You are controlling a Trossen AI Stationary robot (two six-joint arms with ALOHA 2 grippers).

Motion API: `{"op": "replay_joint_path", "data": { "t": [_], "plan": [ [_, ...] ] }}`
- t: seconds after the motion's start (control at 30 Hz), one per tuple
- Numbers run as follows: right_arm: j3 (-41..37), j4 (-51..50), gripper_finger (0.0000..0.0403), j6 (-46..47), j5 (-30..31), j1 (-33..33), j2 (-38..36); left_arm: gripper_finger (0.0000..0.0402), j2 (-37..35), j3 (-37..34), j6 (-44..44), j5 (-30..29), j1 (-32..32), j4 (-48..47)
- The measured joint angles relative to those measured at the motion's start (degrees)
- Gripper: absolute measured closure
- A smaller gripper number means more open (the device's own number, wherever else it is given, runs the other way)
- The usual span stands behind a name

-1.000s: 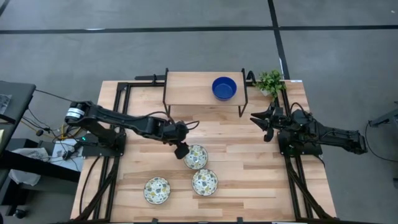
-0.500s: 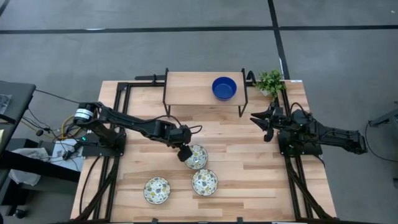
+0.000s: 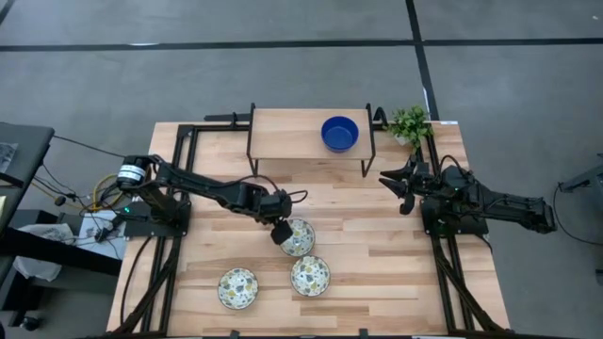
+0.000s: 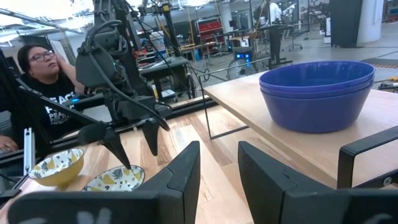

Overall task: Pick & Place Mini bowls
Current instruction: Put the top right white patterned bowl on the shelf

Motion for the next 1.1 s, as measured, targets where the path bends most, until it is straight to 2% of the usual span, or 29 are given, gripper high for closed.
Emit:
{"op": "replay_joint_path", "data": {
  "t": [0.83, 1.1],
  "plan": [
    [0.00, -0.04, 0.0305, 0.00, 0.00, 0.00, 0.00, 0.0112, 3.17, -0.17, 0.02, 2.99, 1.05, 0.96],
    [0.00, -0.02, 0.0305, 0.00, 0.00, 0.00, 0.00, 0.0160, 3.17, -0.17, 0.02, 3.04, 1.05, 1.15]
  ]
}}
